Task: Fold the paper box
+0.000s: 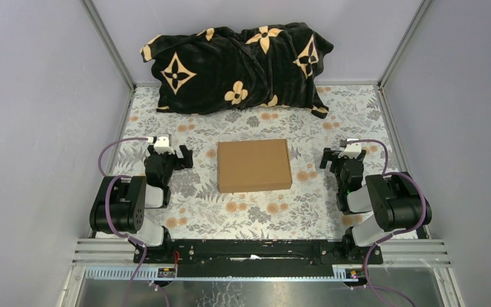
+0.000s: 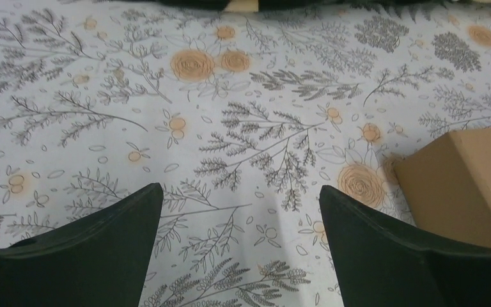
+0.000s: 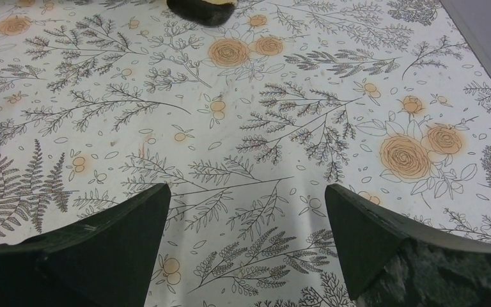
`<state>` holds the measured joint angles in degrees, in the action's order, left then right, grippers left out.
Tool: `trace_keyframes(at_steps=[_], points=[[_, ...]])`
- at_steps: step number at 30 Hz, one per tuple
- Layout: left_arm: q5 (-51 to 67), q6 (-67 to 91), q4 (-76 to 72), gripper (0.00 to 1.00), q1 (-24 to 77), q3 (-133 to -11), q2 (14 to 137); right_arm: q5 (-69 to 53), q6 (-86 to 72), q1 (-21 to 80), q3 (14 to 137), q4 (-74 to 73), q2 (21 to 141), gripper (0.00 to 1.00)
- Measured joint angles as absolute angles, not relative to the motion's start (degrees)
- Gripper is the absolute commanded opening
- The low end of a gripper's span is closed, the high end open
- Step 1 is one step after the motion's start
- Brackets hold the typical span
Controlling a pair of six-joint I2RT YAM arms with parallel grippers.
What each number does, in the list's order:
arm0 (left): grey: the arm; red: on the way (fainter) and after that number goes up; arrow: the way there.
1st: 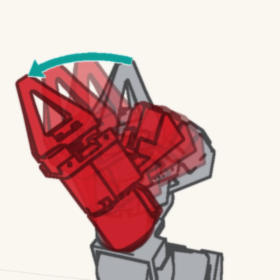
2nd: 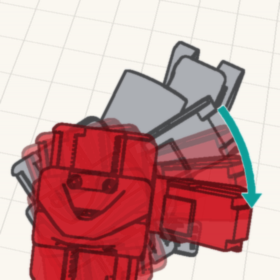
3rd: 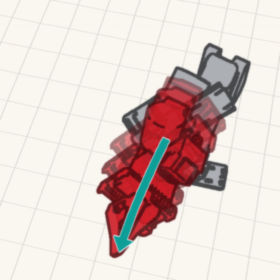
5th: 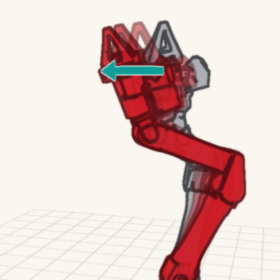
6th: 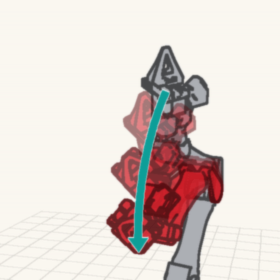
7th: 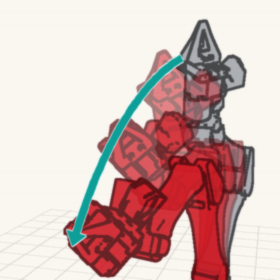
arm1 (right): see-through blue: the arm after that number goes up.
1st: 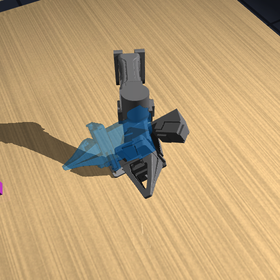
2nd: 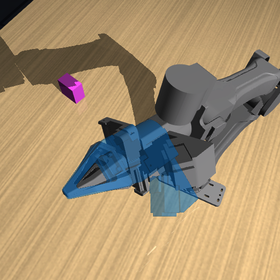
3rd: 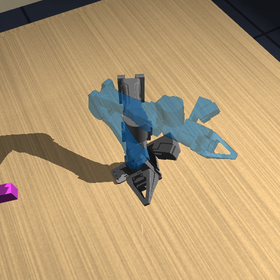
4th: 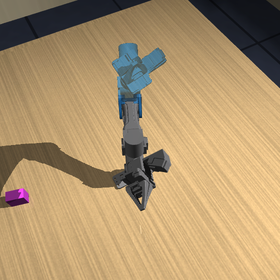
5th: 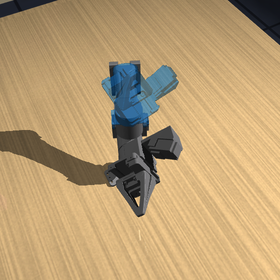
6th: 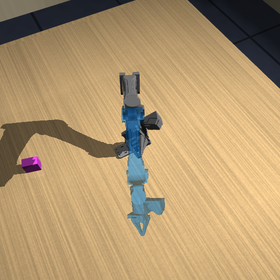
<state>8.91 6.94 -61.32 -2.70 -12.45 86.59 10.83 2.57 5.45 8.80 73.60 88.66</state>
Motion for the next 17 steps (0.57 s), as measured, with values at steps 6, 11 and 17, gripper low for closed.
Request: trace_keyframes(at_steps=[6, 11, 17], points=[[7.6, 6.46, -62.72, 0.99, -2.22, -12.95, 86.61, 10.9, 2.55, 5.45, 9.67, 72.23, 88.66, 1.0], [6.98, 6.26, -62.96, 0.99, -1.89, -13.15, 86.61, 11.05, 2.52, 5.41, 10.9, 71.48, 88.66, 1.0], [6.48, 6.11, -62.96, 0.99, -1.85, -13.15, 86.61, 11.05, 2.5, 5.39, 11.25, 70.63, 88.66, 1.0]])
